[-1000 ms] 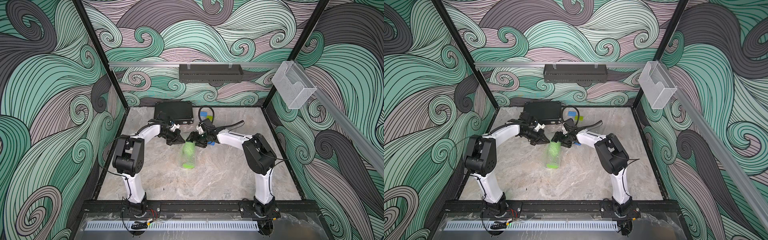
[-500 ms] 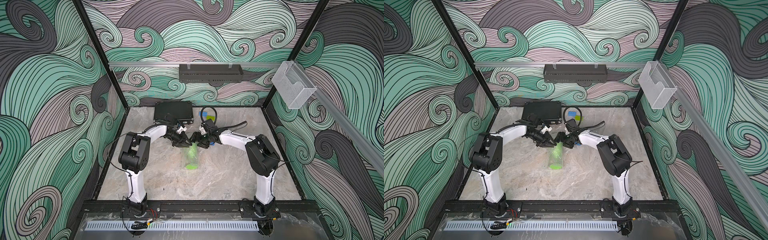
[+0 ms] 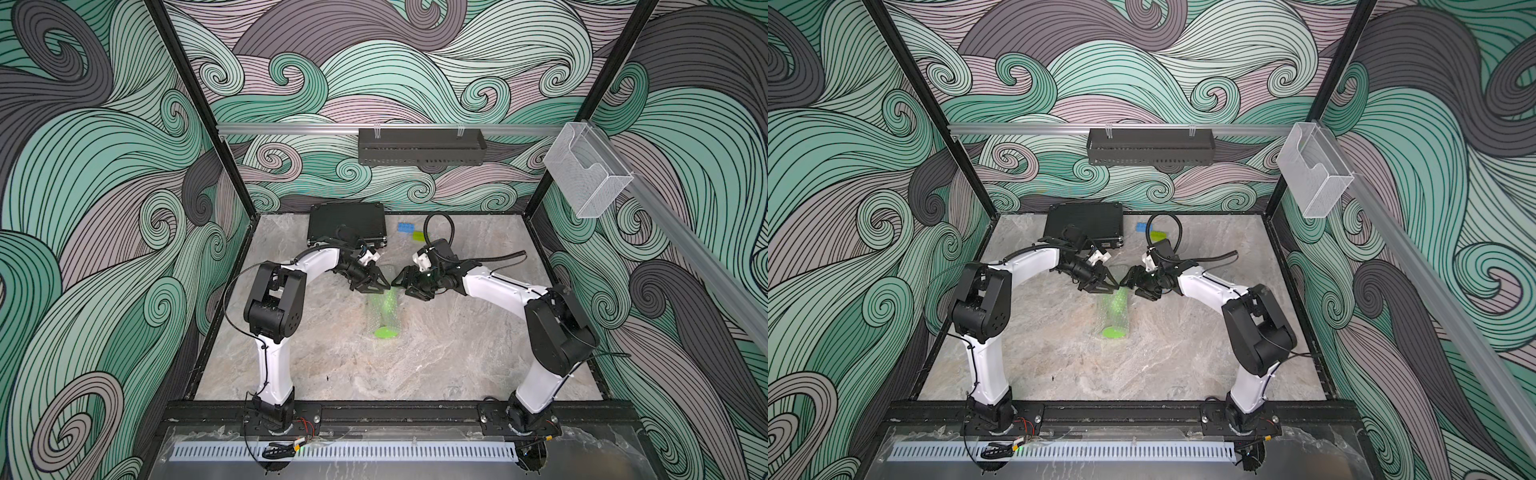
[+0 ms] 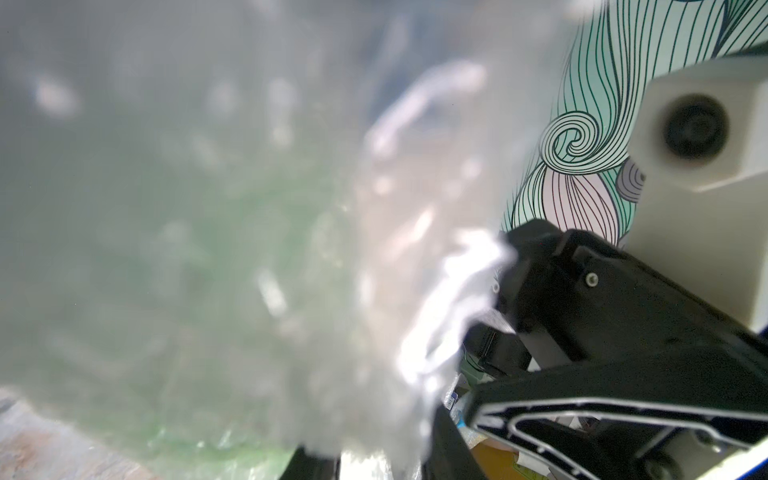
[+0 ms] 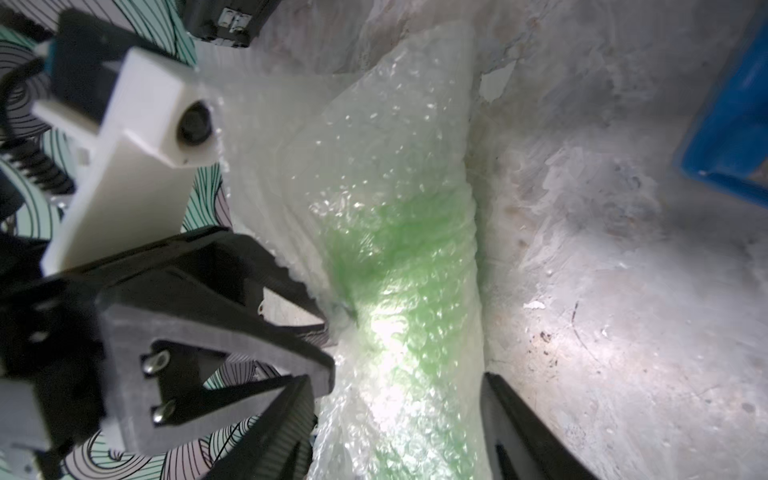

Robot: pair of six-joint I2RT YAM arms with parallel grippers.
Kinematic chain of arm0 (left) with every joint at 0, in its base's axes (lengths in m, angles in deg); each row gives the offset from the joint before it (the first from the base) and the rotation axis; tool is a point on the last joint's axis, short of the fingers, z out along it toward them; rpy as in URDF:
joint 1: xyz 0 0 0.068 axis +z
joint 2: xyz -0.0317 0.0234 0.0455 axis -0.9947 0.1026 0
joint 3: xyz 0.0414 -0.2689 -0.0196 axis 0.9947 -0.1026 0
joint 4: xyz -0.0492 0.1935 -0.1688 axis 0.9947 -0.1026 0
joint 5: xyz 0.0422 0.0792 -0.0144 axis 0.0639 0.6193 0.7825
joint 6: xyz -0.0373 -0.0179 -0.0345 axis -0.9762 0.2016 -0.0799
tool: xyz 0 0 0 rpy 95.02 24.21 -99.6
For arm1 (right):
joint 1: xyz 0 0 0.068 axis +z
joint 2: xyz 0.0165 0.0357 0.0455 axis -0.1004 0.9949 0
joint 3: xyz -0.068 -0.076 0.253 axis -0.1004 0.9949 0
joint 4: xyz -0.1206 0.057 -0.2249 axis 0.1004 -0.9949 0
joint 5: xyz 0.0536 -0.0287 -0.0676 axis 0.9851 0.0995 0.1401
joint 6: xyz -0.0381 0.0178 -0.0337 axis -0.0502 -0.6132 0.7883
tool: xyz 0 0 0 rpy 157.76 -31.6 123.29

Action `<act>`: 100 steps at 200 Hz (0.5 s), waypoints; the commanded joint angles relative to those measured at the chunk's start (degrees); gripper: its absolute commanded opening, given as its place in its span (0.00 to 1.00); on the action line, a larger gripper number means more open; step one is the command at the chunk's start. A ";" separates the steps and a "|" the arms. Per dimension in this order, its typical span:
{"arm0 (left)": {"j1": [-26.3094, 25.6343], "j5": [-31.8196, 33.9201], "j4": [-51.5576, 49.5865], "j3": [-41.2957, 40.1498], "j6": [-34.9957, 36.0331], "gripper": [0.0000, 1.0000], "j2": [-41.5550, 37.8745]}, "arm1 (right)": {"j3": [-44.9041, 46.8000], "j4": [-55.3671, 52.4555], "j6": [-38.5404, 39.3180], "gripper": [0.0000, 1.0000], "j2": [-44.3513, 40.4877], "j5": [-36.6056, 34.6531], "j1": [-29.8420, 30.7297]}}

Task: Wrap wine glasses in bubble wrap
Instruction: Wrap the wine glass in bubble wrap.

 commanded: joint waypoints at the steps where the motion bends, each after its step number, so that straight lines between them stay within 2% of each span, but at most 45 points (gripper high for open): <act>1: -0.09 12.86 -2.27 -1.91 -0.03 0.33 5.14 | 1.63 3.71 -0.08 0.57 -0.41 4.01 1.49; 29: -0.09 13.31 -2.94 -1.21 0.06 0.33 5.45 | -0.55 4.59 -0.93 0.46 2.77 6.18 2.74; 72: -0.09 13.22 -2.74 -1.32 -0.20 0.33 5.44 | -3.13 4.65 -0.55 0.48 6.64 7.22 4.31; 84: -0.09 13.57 -2.81 -1.39 -0.26 0.33 5.32 | -3.06 4.35 -0.09 0.42 6.81 6.39 4.25; 100: -0.09 12.96 -2.70 -1.47 -0.51 0.33 5.96 | -2.32 4.32 0.20 0.30 7.09 5.92 3.96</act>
